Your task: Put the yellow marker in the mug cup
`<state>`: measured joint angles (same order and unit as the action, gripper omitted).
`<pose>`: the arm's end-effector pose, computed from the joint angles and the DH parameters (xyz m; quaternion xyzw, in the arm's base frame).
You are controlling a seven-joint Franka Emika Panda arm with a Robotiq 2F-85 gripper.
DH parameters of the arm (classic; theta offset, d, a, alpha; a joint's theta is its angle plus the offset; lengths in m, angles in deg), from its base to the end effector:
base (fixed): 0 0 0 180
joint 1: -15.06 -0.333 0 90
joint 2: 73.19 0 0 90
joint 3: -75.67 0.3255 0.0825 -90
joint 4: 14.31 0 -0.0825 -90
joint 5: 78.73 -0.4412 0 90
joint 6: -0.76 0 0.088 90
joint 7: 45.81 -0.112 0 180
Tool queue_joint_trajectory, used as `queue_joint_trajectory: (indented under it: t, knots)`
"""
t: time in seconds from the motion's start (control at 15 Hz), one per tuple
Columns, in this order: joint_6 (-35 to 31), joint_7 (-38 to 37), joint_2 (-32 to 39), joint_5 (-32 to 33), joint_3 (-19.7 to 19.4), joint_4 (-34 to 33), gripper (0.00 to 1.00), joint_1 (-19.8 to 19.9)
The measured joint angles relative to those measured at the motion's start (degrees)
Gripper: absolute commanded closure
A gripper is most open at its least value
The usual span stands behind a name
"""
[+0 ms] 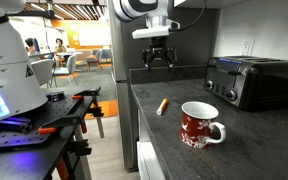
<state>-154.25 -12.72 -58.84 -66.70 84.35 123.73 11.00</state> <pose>0.5157 0.1273 0.1688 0.8811 0.4714 0.0204 0.0321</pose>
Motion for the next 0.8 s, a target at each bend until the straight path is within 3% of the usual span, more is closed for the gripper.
queue_joint_trajectory:
  t: [0.4,0.8]
  knots:
    - [-9.2,6.0,10.3,-0.5,2.9,-0.8,0.0,6.4]
    - [-9.4,6.3,16.8,-0.3,5.8,-5.1,0.0,11.1]
